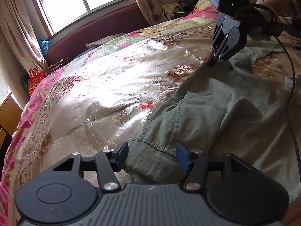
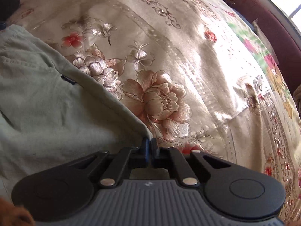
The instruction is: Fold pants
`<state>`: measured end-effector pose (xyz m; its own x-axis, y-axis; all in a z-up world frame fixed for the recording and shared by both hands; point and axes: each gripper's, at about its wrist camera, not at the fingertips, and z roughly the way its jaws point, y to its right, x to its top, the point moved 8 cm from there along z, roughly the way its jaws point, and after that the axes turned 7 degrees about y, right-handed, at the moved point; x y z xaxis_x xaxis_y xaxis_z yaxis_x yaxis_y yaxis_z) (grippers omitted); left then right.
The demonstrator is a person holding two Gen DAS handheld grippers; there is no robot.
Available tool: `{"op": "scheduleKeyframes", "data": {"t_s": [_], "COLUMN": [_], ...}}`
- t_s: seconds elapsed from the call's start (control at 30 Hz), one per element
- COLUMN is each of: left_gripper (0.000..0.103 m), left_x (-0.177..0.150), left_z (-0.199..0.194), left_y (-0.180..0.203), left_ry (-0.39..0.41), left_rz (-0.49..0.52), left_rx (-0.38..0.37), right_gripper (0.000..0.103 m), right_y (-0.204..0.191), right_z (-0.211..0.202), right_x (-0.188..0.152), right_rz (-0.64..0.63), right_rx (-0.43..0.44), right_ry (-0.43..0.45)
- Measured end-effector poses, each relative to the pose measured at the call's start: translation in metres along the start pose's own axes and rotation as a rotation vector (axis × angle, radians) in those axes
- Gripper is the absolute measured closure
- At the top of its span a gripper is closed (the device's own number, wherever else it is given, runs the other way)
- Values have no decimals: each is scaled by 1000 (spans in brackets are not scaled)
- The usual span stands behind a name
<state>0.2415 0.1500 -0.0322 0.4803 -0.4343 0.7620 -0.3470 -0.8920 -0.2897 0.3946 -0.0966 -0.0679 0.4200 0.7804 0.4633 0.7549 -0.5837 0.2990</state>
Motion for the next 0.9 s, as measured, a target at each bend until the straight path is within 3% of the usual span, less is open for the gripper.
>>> {"op": "scheduleKeyframes", "data": {"t_s": [0.13, 0.3, 0.4, 0.53, 0.67, 0.77, 0.9], "left_gripper": [33, 32, 32, 32, 32, 32, 32], "left_x": [0, -11, -21, -37, -49, -55, -51], "left_z": [-17, -38, -43, -50, -59, -64, -66], "left_y": [-5, -4, 11, 39, 67, 77, 71], "left_ry": [26, 38, 25, -4, -23, -23, 2], "left_rz": [2, -6, 12, 55, 173, 245, 209], "left_rx": [39, 74, 59, 32, 43, 70, 96], "right_gripper": [100, 100, 100, 100, 99, 94, 90], "right_y": [-1, -33, -75, -143, -205, -220, -219], "right_z": [-70, -186, -222, -209, -172, -167, -185], "right_x": [-1, -18, -49, -108, -150, -153, -132], "right_rz": [66, 178, 186, 243, 189, 123, 116], "right_rx": [-77, -86, -89, 15, 57, 32, 32], "right_ry": [106, 274, 269, 164, 60, 55, 141]}}
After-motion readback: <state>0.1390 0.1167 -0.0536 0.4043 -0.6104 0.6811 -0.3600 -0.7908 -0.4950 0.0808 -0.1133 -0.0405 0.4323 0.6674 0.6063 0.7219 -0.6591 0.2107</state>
